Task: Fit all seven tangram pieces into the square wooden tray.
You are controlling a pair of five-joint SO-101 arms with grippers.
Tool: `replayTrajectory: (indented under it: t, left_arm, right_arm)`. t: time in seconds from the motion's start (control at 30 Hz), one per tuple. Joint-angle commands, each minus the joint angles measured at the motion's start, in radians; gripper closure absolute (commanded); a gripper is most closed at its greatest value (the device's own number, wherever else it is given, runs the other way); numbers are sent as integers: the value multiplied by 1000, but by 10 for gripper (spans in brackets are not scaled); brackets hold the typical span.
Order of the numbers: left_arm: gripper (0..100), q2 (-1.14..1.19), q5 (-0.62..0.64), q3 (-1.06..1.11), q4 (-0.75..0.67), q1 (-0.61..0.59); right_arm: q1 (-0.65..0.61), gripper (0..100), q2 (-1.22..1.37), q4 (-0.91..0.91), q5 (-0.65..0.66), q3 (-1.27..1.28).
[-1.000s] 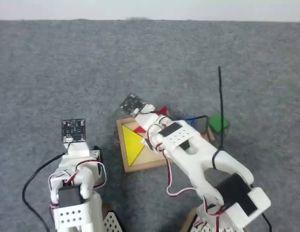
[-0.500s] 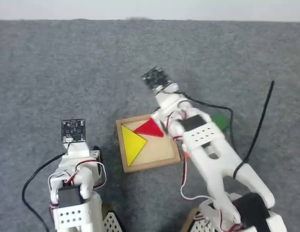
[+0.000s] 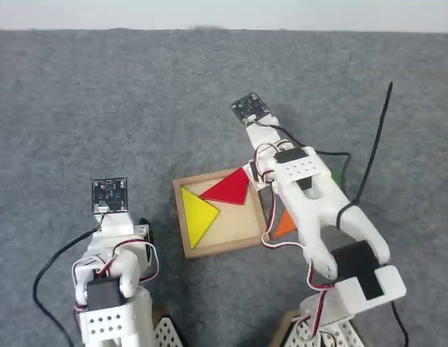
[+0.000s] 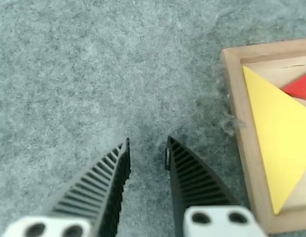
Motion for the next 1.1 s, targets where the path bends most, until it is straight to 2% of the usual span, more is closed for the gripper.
replayTrajectory:
  t: [0.0,0.27,0.5,0.73,1.07]
  left_arm:
    - [889,-14,-5,-5,2,-6]
    - [889,-14,-5,-5,2,-6]
    - [889,-14,-5,-5,2,-6]
    - [889,-14,-5,-5,2,-6]
    - [889,-14,-5,-5,2,-6]
  right_arm:
    - [-36,991,-7,10,11,-26]
    - [-180,991,-5,38,-37,9]
    - [-197,991,-5,44,-60,11]
    - [-295,991,73,2,-92,-2]
    - [-305,991,170,36,-109,-138]
